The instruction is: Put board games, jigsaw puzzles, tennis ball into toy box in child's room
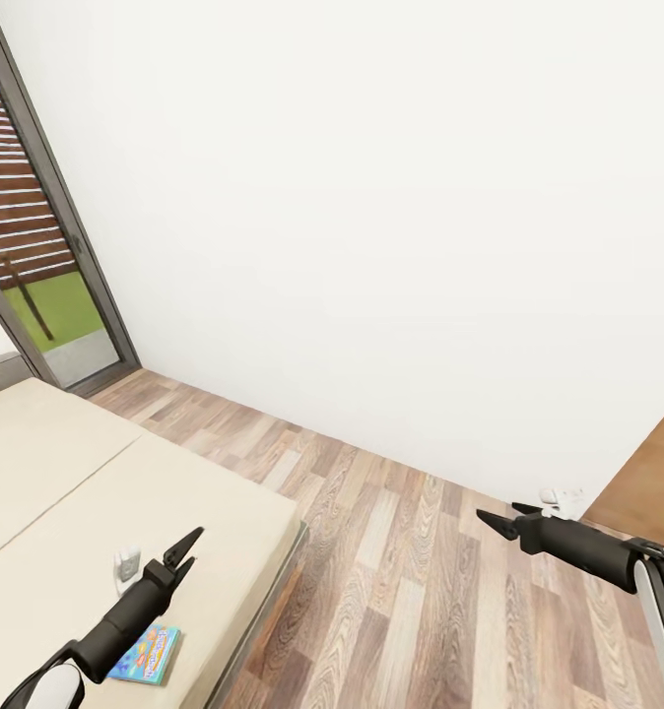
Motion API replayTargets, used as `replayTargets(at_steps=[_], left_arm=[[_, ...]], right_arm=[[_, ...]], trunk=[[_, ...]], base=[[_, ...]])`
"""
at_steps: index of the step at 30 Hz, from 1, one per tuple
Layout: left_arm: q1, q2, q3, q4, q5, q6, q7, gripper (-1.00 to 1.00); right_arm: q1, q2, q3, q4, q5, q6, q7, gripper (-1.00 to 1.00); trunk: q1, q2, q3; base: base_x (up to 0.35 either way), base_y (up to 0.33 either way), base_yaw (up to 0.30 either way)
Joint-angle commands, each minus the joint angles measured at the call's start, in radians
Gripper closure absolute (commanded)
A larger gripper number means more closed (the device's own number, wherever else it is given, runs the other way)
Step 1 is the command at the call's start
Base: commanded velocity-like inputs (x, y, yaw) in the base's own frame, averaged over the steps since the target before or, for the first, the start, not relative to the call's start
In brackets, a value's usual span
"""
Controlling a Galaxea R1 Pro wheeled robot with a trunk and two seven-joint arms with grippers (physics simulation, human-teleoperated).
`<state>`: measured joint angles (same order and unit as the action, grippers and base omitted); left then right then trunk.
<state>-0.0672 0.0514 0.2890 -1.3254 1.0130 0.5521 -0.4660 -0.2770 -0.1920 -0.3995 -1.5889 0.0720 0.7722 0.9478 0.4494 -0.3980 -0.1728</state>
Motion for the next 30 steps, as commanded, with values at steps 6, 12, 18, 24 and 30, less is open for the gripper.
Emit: replayTargets(at_steps=[6,12,18,24,30], left_arm=[[-0.017,0.008,0.015,0.058,0.002,0.014,0.007,-1.00],[-0.205,0.118,0.016,0.343,0.001,0.036,0.052,-1.00],[-0.247,0.134,0.014,0.440,-0.003,0.032,0.067,-1.00],[-0.267,0.151,0.014,0.523,-0.007,0.022,0.068,-1.00],[-0.263,0.175,0.022,0.542,-0.002,0.019,0.047,-1.00]], right_arm=[[-0.001,0.004,0.002,-0.003,0.011,0.020,0.008,-1.00],[-0.112,0.033,0.066,0.131,0.016,0.236,-0.152,-1.00],[-0.128,0.062,0.121,0.163,0.013,0.272,-0.203,-1.00],[-0.139,0.077,0.177,0.195,0.012,0.275,-0.228,-1.00],[-0.144,0.080,0.195,0.217,0.013,0.275,-0.233,-1.00]], trunk=[[0.001,-0.002,-0.002],[0.001,-0.002,-0.002],[0.001,-0.002,-0.002],[0.001,-0.002,-0.007],[0.001,-0.002,-0.015]], base=[[0.000,0.000,0.000],[0.000,0.000,0.000],[0.000,0.000,0.000],[0.000,0.000,0.000],[0.000,0.000,0.000]])
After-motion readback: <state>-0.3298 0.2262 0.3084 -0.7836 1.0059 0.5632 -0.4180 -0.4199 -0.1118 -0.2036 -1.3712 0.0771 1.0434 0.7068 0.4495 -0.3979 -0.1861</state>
